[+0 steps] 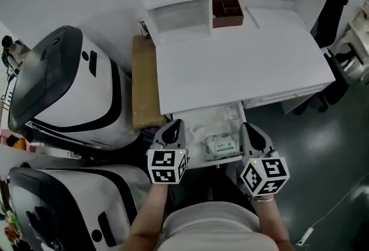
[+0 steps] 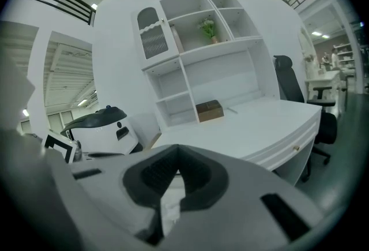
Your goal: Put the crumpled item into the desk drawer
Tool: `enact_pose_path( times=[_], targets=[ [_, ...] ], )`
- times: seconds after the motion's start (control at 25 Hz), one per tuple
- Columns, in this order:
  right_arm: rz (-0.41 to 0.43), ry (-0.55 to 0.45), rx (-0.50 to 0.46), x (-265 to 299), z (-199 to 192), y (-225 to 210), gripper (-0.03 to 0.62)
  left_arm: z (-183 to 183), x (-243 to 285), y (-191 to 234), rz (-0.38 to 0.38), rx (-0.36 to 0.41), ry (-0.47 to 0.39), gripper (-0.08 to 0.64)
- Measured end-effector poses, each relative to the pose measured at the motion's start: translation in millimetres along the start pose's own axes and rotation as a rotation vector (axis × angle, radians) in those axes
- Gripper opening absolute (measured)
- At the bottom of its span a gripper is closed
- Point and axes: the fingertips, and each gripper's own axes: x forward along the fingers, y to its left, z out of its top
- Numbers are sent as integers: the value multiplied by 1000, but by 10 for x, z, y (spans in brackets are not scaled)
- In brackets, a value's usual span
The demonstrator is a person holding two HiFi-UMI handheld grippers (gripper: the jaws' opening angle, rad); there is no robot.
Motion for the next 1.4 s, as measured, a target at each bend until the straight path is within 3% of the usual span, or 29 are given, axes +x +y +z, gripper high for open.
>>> enact_pose_path(
  times=[0.36,0.72,1.4],
  targets=[
    [7,18,-49,1,-13,83,3,103,-264,64,35,-14,-71,-6],
    [30,10,-77,-14,4,157,2,170,-358,71,14,-34,-98,-6],
    [47,8,-68,29,10,93,2,178,-224,-4,-5,-9,-82,-6]
  ],
)
